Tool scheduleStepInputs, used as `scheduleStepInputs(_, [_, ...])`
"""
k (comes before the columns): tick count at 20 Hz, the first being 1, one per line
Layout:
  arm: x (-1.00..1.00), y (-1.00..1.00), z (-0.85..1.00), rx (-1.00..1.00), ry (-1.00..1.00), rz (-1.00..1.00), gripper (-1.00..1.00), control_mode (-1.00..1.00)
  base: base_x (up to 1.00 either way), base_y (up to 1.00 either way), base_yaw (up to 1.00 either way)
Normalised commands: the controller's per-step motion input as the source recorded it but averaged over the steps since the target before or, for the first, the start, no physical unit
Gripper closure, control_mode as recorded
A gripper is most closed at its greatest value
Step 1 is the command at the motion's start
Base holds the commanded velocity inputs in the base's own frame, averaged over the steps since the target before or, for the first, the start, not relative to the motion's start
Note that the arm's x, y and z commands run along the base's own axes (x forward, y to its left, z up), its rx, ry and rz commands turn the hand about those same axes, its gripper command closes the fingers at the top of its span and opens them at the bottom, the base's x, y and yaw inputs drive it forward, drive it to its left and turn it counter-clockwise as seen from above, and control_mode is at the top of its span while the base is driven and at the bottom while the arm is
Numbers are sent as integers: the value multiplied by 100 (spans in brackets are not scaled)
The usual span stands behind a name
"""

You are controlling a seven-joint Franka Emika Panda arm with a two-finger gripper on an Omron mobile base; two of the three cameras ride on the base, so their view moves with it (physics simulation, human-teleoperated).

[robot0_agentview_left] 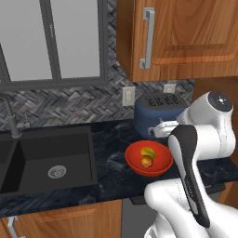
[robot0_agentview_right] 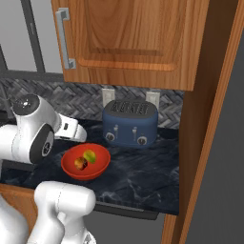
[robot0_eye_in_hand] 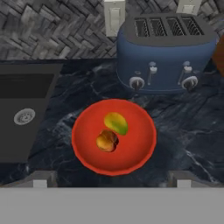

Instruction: Take the peach, mango, and chicken drumstick from the freezer and place them in the bowl on the counter.

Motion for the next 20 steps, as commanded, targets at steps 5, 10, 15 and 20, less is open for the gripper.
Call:
scheduleStepInputs(5, [-23, 0, 79, 0, -4, 0, -100, -100, 0, 0, 0])
scheduleStepInputs(10, [-28, 0, 54, 0, 7, 0, -100, -100, 0, 0, 0])
scheduleStepInputs(15, [-45, 0, 14, 0, 6, -1, -100, -100, 0, 0, 0])
scheduleStepInputs(20, [-38, 0, 21, 0, 9, -2, -100, -100, 0, 0, 0])
